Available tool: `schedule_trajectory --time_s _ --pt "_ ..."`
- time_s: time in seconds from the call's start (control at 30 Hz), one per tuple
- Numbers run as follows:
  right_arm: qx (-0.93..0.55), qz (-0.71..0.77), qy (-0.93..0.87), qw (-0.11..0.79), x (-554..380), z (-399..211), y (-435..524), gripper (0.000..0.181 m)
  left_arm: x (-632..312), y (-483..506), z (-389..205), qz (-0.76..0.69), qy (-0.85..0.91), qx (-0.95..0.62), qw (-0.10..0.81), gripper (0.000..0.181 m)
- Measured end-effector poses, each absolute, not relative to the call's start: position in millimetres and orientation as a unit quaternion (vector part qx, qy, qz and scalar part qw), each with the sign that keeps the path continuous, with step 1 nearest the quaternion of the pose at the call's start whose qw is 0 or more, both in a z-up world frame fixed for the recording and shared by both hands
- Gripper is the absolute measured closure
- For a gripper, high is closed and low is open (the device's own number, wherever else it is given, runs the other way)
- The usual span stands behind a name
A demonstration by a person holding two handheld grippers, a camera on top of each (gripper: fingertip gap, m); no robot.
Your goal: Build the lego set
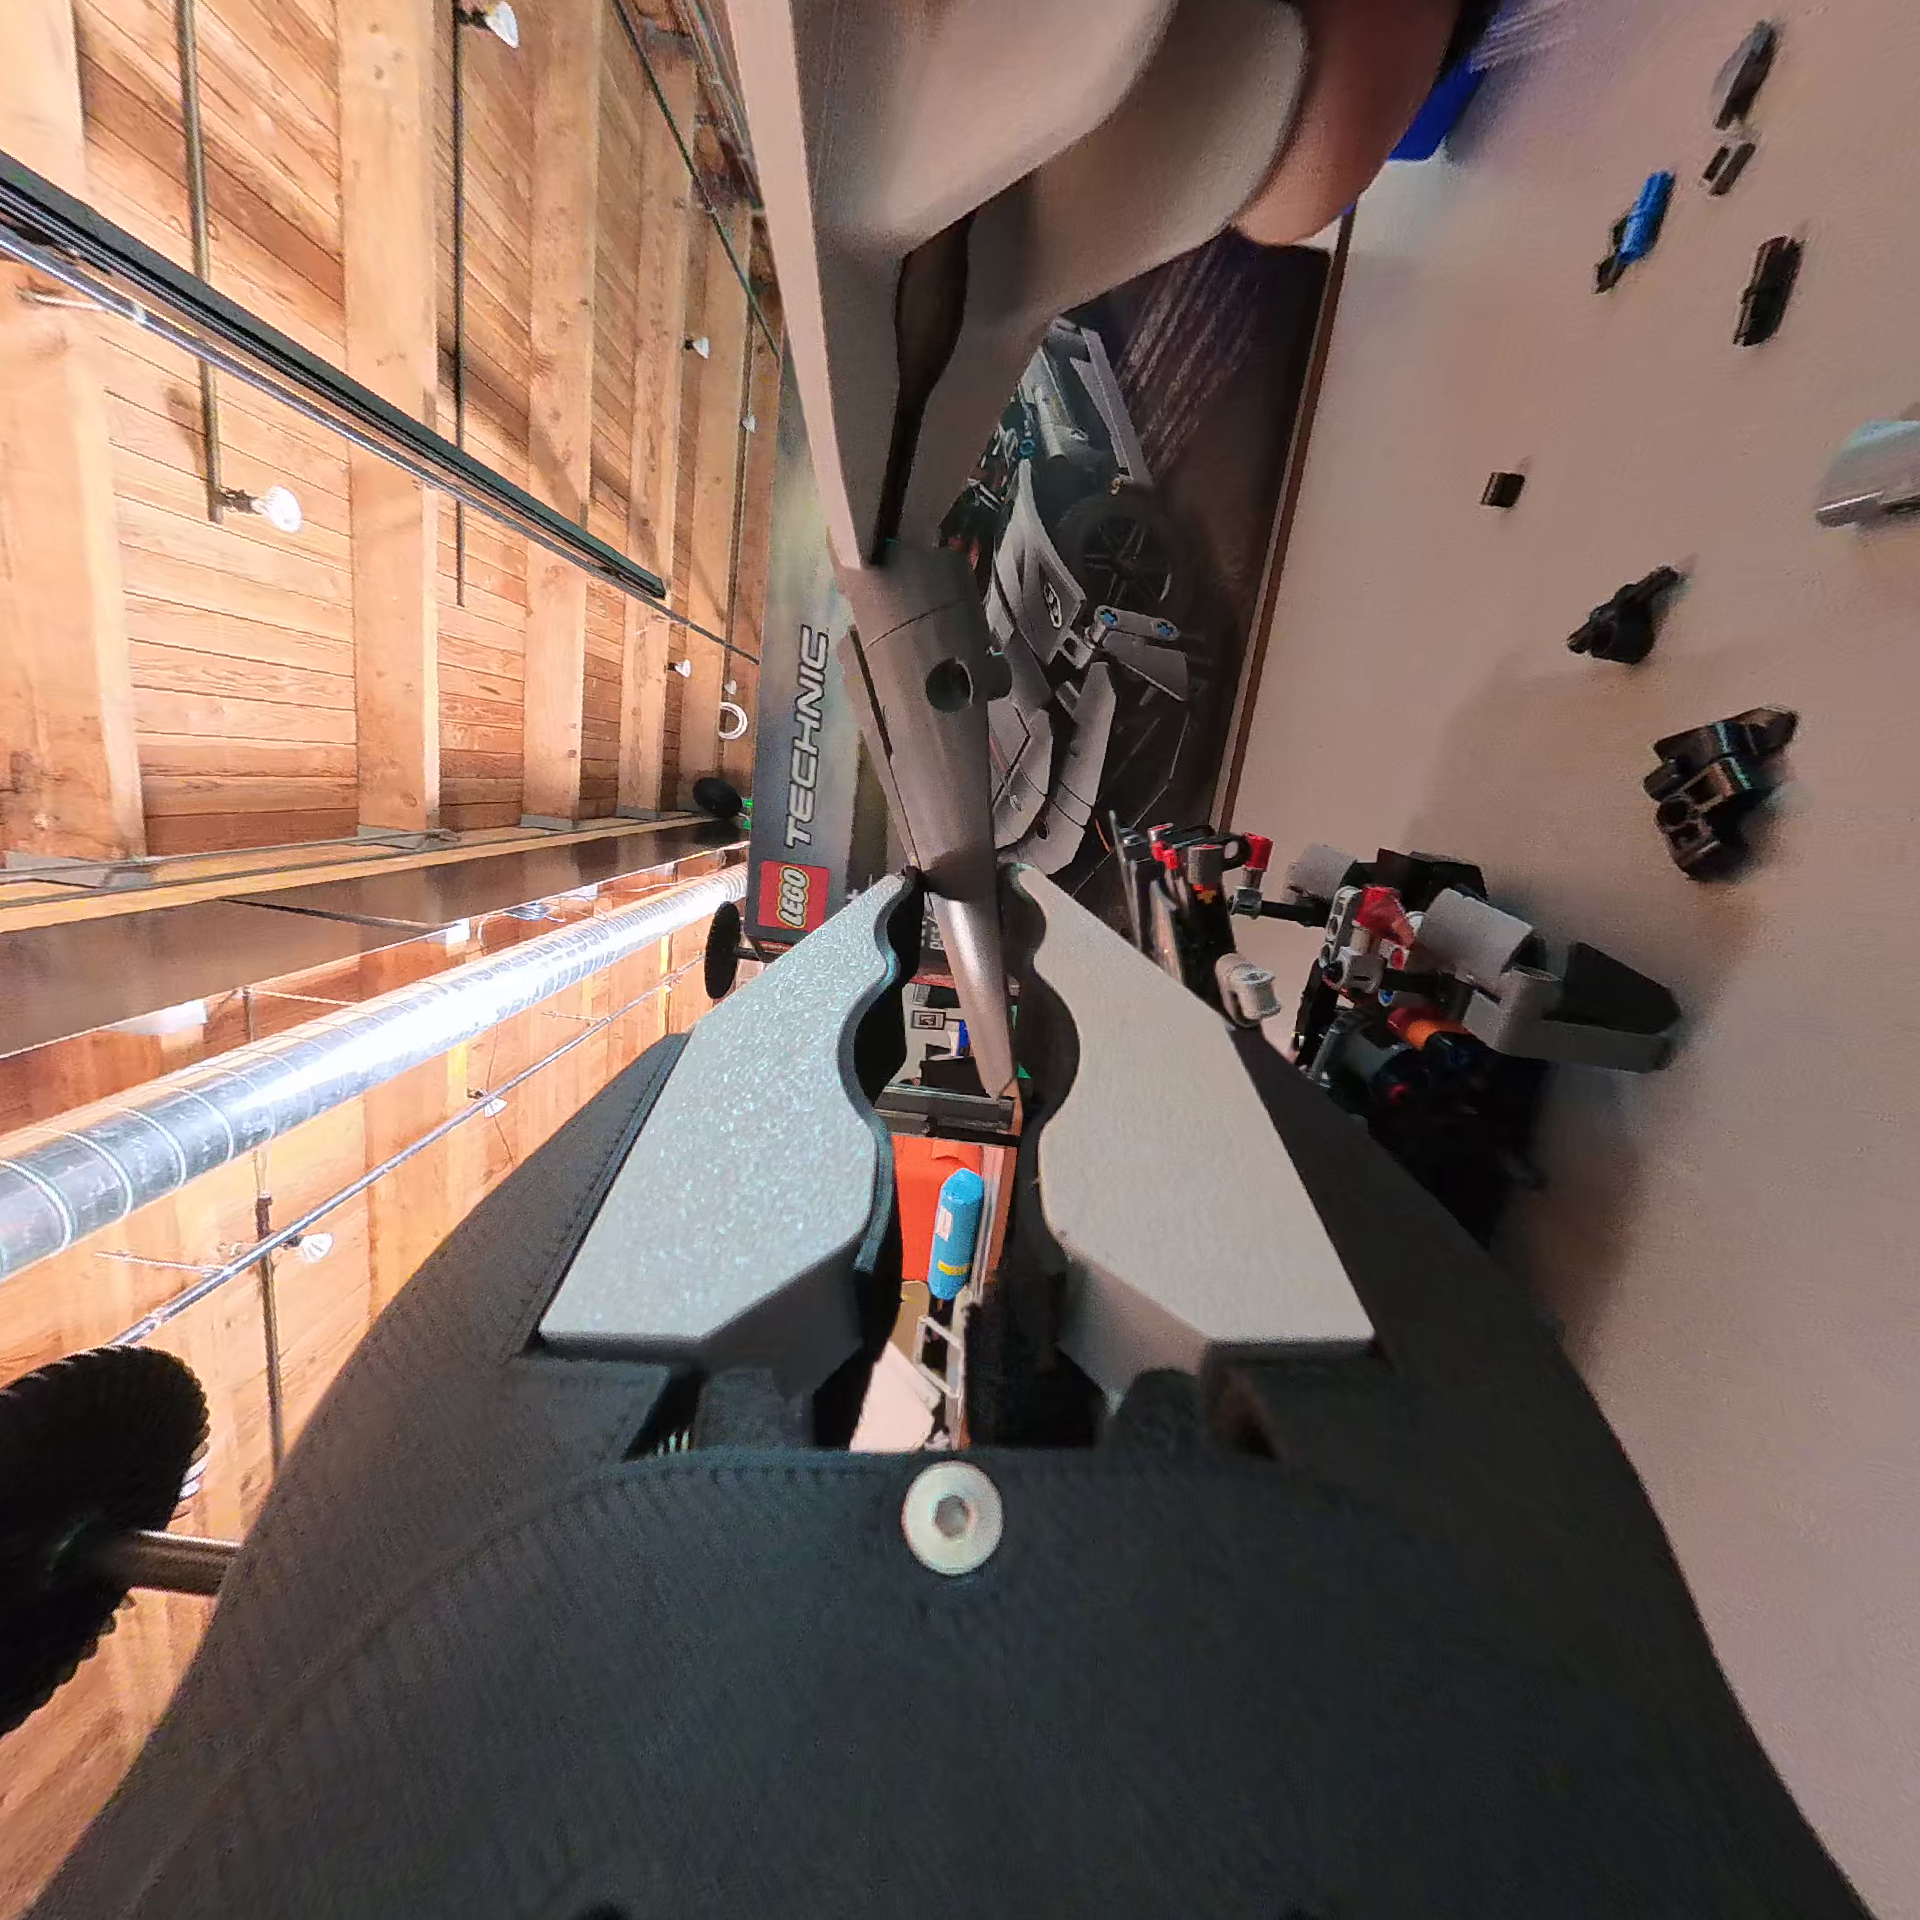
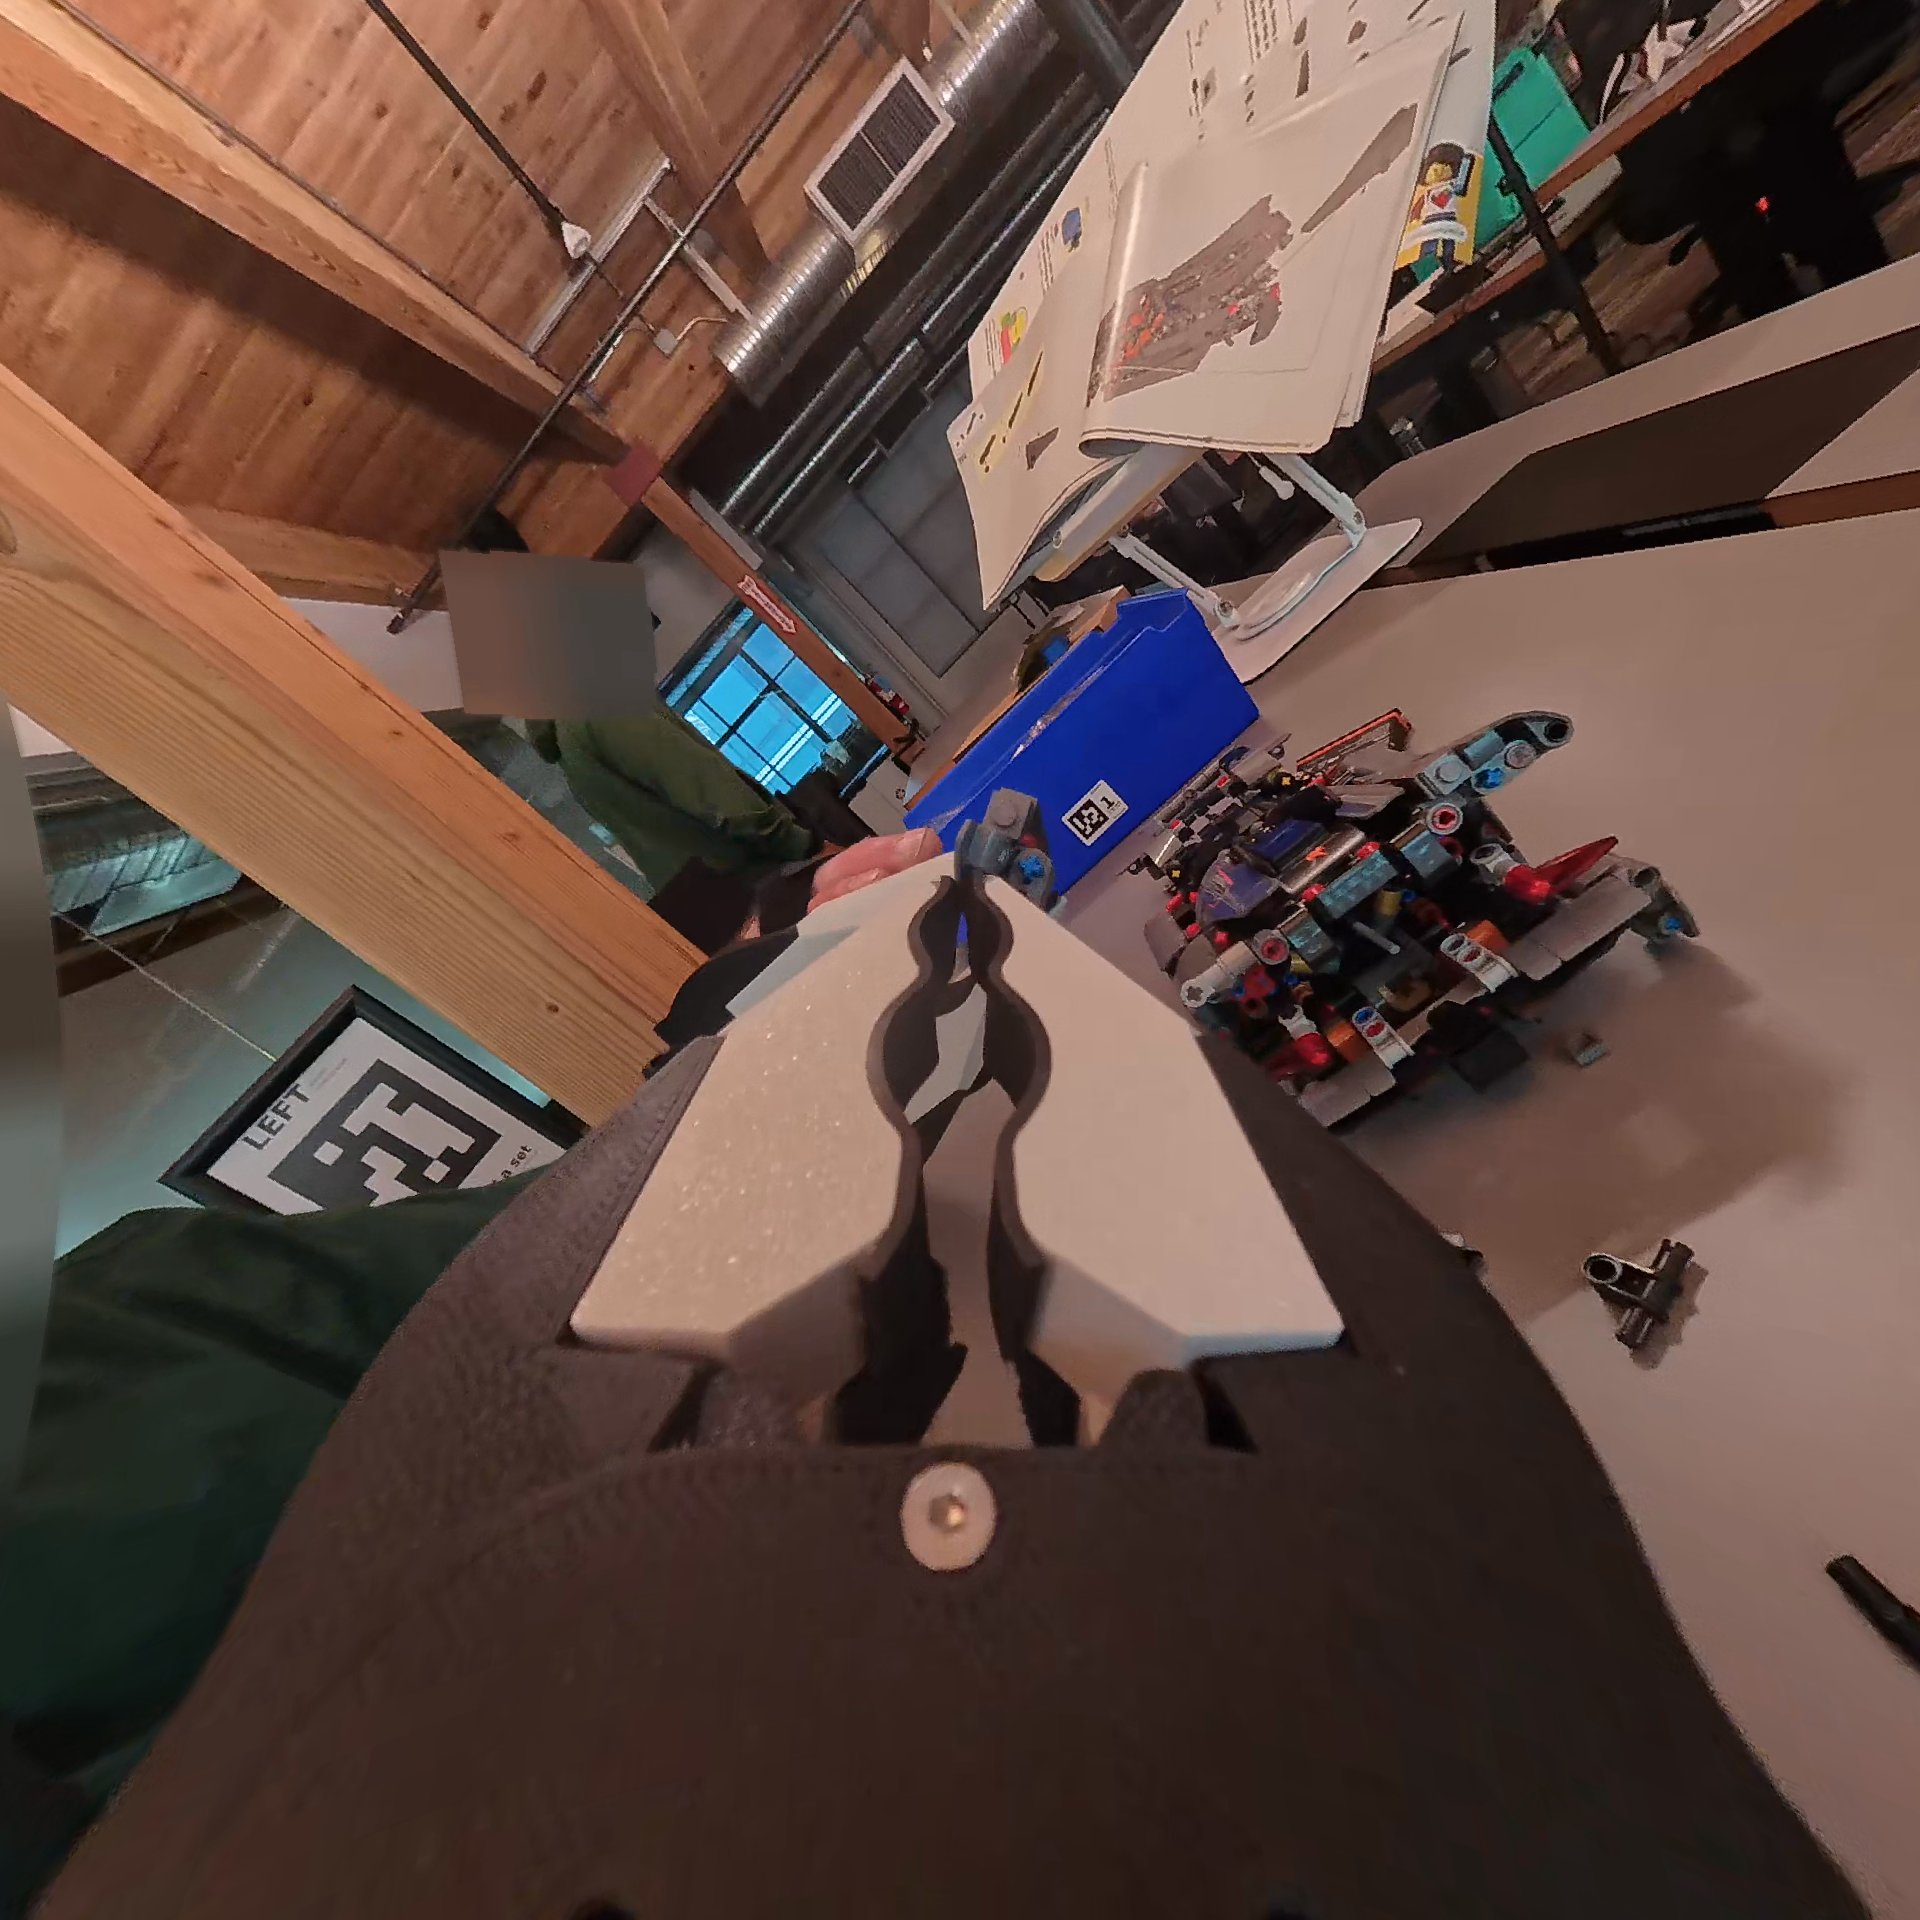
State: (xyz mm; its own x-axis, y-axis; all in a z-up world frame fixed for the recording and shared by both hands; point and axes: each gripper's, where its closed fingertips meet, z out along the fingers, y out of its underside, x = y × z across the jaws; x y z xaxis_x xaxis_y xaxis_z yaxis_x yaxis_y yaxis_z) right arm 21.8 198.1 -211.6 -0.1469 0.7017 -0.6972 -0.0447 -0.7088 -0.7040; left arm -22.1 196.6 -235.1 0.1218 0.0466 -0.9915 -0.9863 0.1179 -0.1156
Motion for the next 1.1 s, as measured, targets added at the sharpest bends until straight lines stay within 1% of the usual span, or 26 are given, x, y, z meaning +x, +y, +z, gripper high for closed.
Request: schedule_trajectory --time_s 0.13,0.2,0.27,0.33,0.4,0.43,0.53,0.67,0.73,0.87,1.1 --pt "-0.59 0.712 -0.27 0.269 22 -207 197 0.181 -23 198 -228 0.457 0.478 -0.475 0.58 0.173" --pt "-0.586 0.714 -0.266 0.275 23 -203 197 0.181 -24 196 -223 0.451 0.473 -0.473 0.591 0.18" --pt "-0.581 0.718 -0.265 0.277 23 -201 196 0.179 -25 196 -218 0.439 0.47 -0.478 0.599 0.181" --pt "-0.577 0.719 -0.263 0.284 23 -199 197 0.177 -25 195 -218 0.404 0.47 -0.499 0.605 0.181" --pt "-0.574 0.723 -0.261 0.283 24 -197 198 0.164 -29 197 -220 0.37 0.467 -0.527 0.606 0.181" --pt "-0.572 0.725 -0.259 0.283 25 -197 199 0.161 -30 198 -224 0.323 0.466 -0.558 0.606 0.181" --pt "-0.584 0.711 -0.257 0.295 32 -202 209 0.161 -35 200 -238 0.232 0.476 -0.612 0.587 0.181" --pt "-0.609 0.685 -0.267 0.297 35 -216 218 0.162 -44 201 -250 0.172 0.47 -0.662 0.558 0.181" --pt "-0.621 0.676 -0.278 0.282 32 -226 216 0.162 -47 202 -257 0.151 0.468 -0.682 0.541 0.181" --pt "-0.641 0.657 -0.299 0.261 21 -244 211 0.161 -47 201 -268 0.158 0.476 -0.69 0.521 0.181" --pt "-0.648 0.644 -0.312 0.262 14 -253 208 0.16 -54 202 -278 0.186 0.483 -0.699 0.493 0.181"
